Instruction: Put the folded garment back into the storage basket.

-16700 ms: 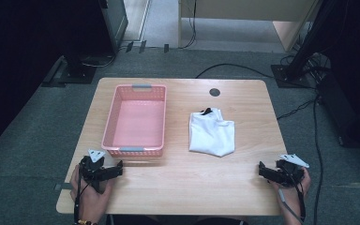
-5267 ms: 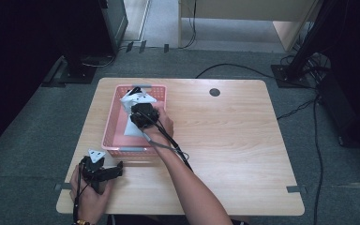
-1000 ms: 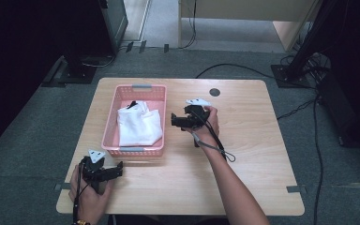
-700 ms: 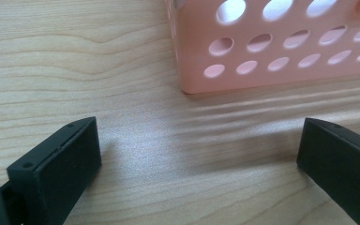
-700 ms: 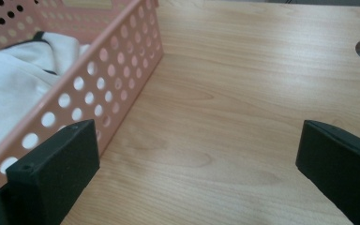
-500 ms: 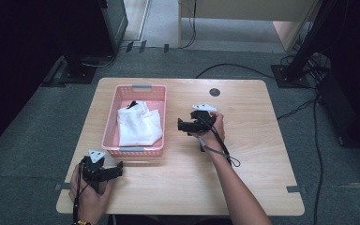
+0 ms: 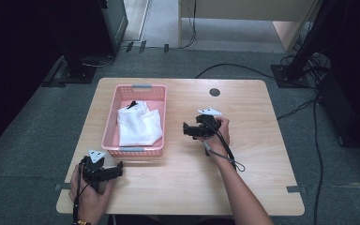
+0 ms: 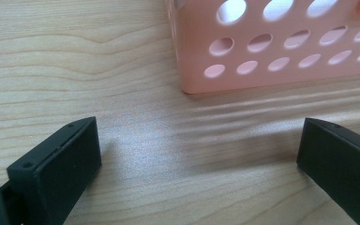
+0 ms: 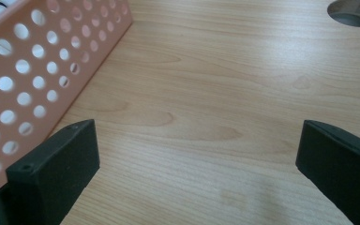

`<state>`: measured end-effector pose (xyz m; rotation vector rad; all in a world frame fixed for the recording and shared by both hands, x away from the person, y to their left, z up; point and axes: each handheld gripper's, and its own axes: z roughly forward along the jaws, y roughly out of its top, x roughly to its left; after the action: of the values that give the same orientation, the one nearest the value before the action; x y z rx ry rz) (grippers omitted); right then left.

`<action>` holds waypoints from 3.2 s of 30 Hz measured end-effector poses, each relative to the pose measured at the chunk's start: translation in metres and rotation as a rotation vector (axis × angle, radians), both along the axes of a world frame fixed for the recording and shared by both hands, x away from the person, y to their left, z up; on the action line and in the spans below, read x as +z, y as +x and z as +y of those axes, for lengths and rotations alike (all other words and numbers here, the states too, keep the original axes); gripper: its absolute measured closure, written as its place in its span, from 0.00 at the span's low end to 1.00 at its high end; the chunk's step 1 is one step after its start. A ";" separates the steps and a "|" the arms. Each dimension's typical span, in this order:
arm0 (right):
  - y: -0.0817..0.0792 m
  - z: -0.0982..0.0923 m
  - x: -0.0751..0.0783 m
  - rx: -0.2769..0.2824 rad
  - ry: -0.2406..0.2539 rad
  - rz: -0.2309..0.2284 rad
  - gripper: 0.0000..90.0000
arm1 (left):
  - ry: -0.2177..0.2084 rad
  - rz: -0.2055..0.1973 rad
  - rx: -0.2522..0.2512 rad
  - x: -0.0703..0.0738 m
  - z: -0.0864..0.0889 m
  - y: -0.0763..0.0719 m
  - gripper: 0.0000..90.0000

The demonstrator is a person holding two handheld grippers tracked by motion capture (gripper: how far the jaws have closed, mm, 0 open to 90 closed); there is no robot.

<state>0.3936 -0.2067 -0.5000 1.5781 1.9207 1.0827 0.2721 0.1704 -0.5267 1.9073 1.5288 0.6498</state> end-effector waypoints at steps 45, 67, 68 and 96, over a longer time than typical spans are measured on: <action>-0.031 -0.035 -0.028 -0.038 -0.069 0.063 0.00 | -0.001 0.000 0.001 0.000 0.000 0.000 0.00; -0.052 -0.051 -0.030 -0.106 -0.150 0.076 0.00 | 0.002 0.001 -0.001 0.000 0.000 0.000 0.00; -0.052 -0.051 -0.030 -0.106 -0.150 0.076 0.00 | 0.002 0.001 -0.001 0.000 0.000 0.000 0.00; -0.072 -0.081 -0.030 -0.139 -0.150 0.078 0.00 | 0.003 0.001 -0.002 0.000 0.000 0.000 0.00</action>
<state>0.3221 -0.2882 -0.5304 1.6628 1.8633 0.8120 0.2720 0.1707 -0.5267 1.9115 1.5276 0.6505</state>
